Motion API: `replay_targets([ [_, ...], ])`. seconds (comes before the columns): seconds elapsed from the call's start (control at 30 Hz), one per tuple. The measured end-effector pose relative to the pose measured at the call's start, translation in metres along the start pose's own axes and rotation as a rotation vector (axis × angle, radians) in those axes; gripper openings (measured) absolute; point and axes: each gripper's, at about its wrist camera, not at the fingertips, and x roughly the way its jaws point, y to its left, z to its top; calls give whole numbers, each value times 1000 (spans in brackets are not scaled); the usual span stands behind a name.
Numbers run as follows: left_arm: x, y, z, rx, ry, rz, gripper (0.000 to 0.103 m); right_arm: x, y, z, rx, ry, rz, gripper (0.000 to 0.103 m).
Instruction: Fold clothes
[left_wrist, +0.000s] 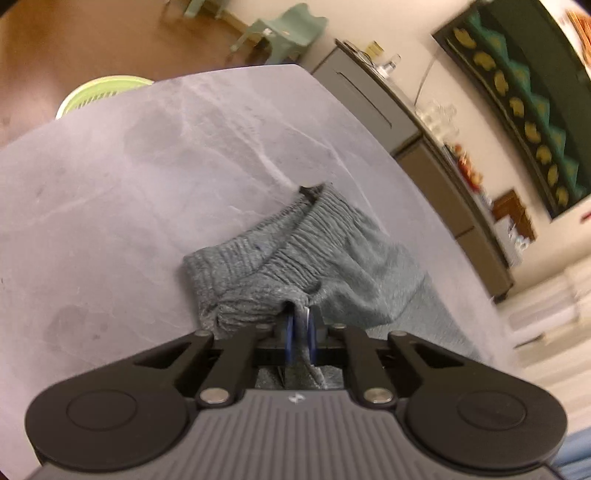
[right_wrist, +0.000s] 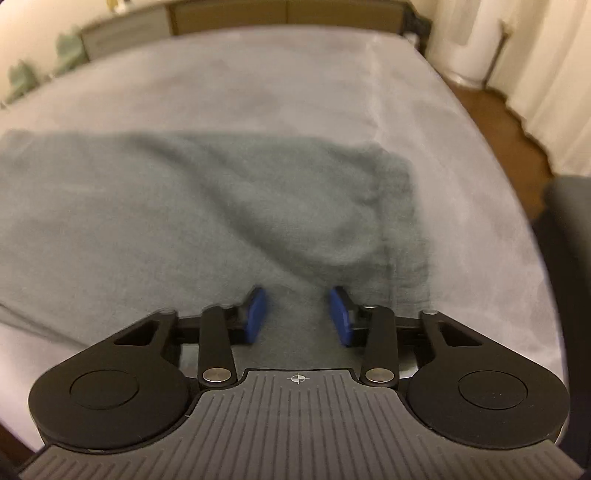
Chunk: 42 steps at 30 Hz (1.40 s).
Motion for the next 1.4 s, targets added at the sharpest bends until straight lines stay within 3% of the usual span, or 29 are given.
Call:
replay_targets([
  [0.07,0,0,-4,22,-2,21,10,1,-1,-2,-6,17,-10,31],
  [0.27,-20,-4,-13,51,-53,67,11,-2,7,1,-63,56,-88,32],
  [0.3,-30,-5,-14,56,-77,54,17,-3,11,5,-82,59,-113,40],
  [0.33,-39,-7,-15,62,-102,41,29,-8,16,9,-92,35,-137,48],
  [0.4,-58,-11,-15,74,-155,21,49,-18,25,18,-105,-42,-184,52],
  [0.43,-68,-15,-13,88,-199,33,52,-19,31,24,-96,-71,-172,54],
  [0.47,-74,-20,-9,103,-232,37,52,-18,39,30,-78,-95,-141,54],
  [0.53,-69,-38,5,142,-223,-2,52,-15,54,43,-43,-142,-78,55],
  [0.63,-21,-80,27,254,-97,-39,50,-10,77,61,10,-213,15,56],
  [0.7,21,-102,35,318,-27,8,48,0,96,73,38,-245,70,60],
  [0.8,71,-112,38,369,26,91,45,47,114,79,77,-213,99,63],
  [0.87,94,-102,44,340,50,149,36,61,114,74,65,-211,51,62],
  [0.93,103,-90,52,307,39,193,3,71,111,68,43,-215,-7,65],
  [1.03,106,-82,63,283,28,204,4,87,92,77,75,-210,-32,82],
  [1.37,117,-89,71,256,-17,241,4,98,93,104,33,-268,-58,81],
  [1.4,110,-92,70,268,-15,219,13,97,97,106,15,-267,-72,80],
])
